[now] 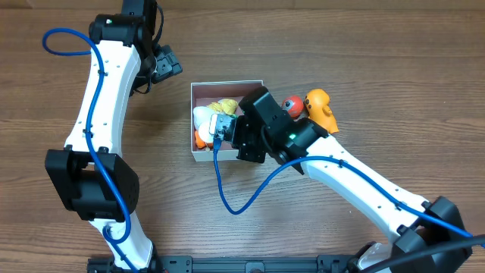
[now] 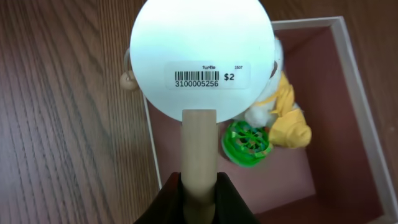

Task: Pack container
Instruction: 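Lower the paddle into the box, open the right gripper, withdraw, then move the right gripper down and grasp the orange dinosaur, then carry the orange dinosaur over the box and lower it inside, then open the right gripper to release the dinosaur and raise it, then move the right gripper down and grasp the red ball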

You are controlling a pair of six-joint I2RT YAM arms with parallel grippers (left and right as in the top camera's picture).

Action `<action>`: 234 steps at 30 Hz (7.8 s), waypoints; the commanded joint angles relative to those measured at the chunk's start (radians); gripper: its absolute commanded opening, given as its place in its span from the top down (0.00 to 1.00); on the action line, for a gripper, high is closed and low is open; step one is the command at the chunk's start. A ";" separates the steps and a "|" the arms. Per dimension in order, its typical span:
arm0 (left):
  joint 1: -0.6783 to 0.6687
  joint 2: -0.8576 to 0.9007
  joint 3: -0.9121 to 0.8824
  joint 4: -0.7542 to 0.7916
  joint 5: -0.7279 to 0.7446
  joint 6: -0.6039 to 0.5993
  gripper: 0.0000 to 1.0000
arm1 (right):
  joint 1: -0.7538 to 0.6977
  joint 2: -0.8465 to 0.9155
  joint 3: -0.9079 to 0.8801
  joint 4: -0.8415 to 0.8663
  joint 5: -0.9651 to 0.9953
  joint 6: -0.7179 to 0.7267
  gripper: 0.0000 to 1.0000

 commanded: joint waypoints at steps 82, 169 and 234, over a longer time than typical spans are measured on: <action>0.000 -0.024 0.010 -0.002 0.008 -0.019 0.00 | -0.672 0.325 0.089 -0.164 0.017 0.656 0.84; 0.000 -0.024 0.010 -0.002 0.008 -0.019 0.00 | -0.111 0.235 0.280 -0.195 0.039 0.932 0.41; 0.000 -0.024 0.010 -0.002 0.008 -0.019 0.00 | -0.467 0.444 0.279 -0.256 0.288 1.056 0.96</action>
